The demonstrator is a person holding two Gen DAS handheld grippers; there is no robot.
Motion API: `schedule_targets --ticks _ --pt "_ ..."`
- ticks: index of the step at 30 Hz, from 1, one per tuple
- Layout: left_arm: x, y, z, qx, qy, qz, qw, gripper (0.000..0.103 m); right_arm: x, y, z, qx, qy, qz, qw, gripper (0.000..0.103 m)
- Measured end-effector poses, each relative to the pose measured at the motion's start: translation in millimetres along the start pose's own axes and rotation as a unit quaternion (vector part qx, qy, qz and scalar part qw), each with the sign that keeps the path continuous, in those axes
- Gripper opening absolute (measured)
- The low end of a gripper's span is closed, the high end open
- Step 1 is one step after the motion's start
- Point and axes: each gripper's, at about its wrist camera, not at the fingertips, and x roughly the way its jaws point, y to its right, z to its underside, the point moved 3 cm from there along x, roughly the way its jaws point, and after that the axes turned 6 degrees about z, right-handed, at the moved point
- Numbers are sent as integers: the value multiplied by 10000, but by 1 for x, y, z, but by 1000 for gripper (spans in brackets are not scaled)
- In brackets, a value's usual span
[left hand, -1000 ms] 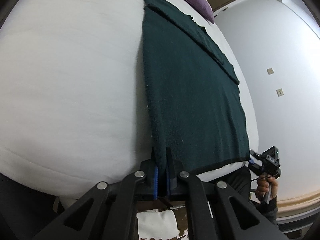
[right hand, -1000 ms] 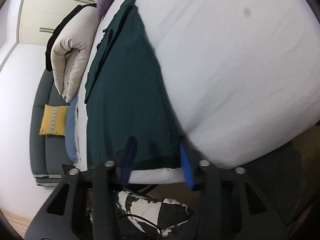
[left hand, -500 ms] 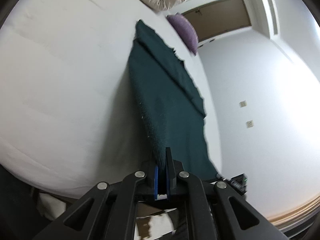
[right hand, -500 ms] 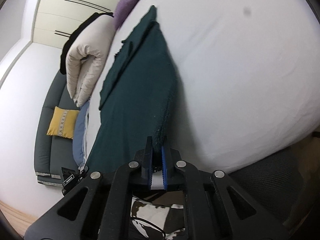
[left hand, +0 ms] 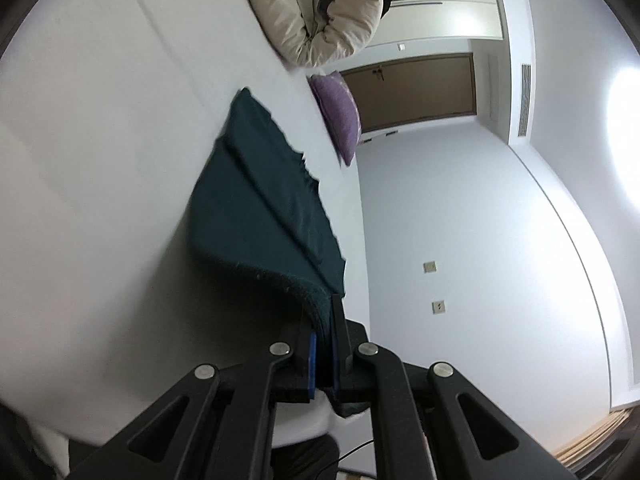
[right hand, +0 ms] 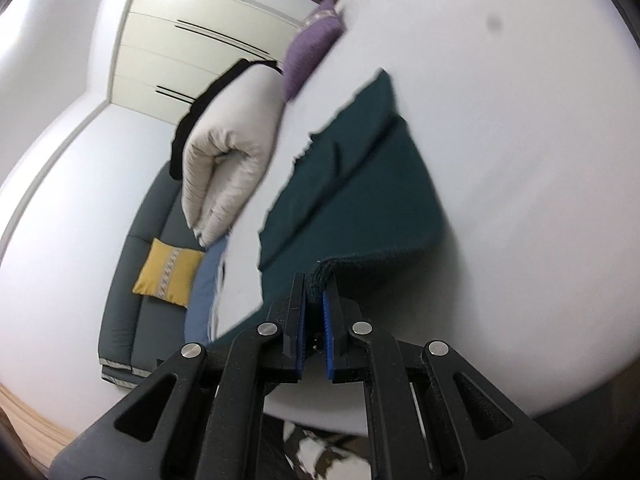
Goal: Fold small clothes
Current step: 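Lift the hem with both tools and fold it toward the collar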
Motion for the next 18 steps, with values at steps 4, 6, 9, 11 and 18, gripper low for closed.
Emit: schedule_targets --ticks 4,6,9,11,18 --pt "23 9 -34 37 113 66 9999 6 24 -20 -42 14 194 -26 9998 6" --pt "36 10 -53 44 188 55 9998 6 42 -31 -67 -4 305 2 9995 6" --pt "61 11 -84 40 214 13 9998 6 67 -41 -96 40 418 17 9991 6" --pt "80 10 -105 37 219 -20 9998 6 89 -46 -119 116 474 42 9988 6" --pt "144 0 -176 109 281 -314 9991 6 172 -47 -192 248 621 392 9970 6"
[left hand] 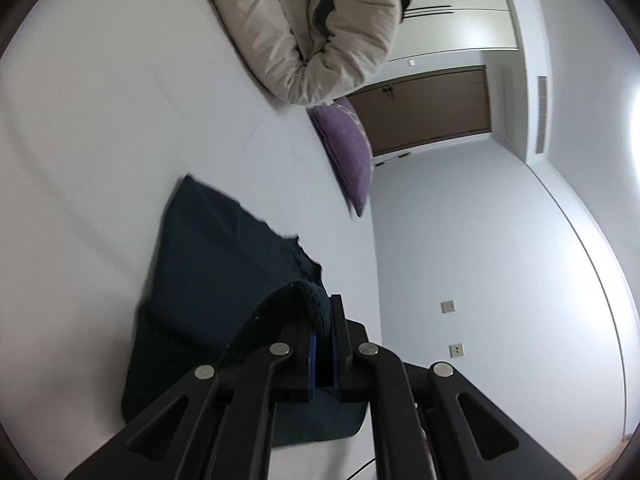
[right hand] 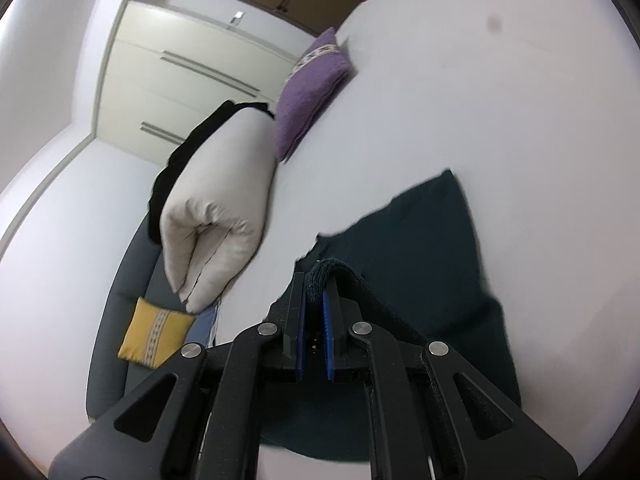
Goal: Fold small clothes
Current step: 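Lift the hem with both tools and fold it toward the collar, then lower the folded hem onto the sweater and pinch the fold with both tools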
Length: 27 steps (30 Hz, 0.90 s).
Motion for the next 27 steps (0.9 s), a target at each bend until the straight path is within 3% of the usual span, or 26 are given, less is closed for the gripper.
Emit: schedule_targets --ticks 6,14,16,17,18,19,21,27 --pt "53 -23 -46 -90 -9 -306 9995 6 75 3 -36 65 8 330 9994 6" --pt "102 -65 -71 -166 -118 -976 9950 8 157 26 -76 229 -34 823 9963 6" --pt "113 -71 -74 -98 -179 -1118 9935 19 175 31 -83 167 -111 1072 9940 10" --pt "116 -73 -76 -77 -180 -1146 9932 34 182 34 -85 148 -141 1177 9928 11" --pt "116 -74 -77 -68 -163 -1181 9928 51 191 36 -88 88 -172 1362 9905 17" --pt "113 -74 -79 -49 -130 -1212 9925 58 194 36 -90 41 -104 1422 9898 30" --pt "109 -69 -82 -23 -42 -1230 9924 76 191 36 -93 -41 93 1443 9895 45" --pt "84 -42 -68 566 62 -1373 9889 76 177 30 -91 -328 171 1503 9880 47"
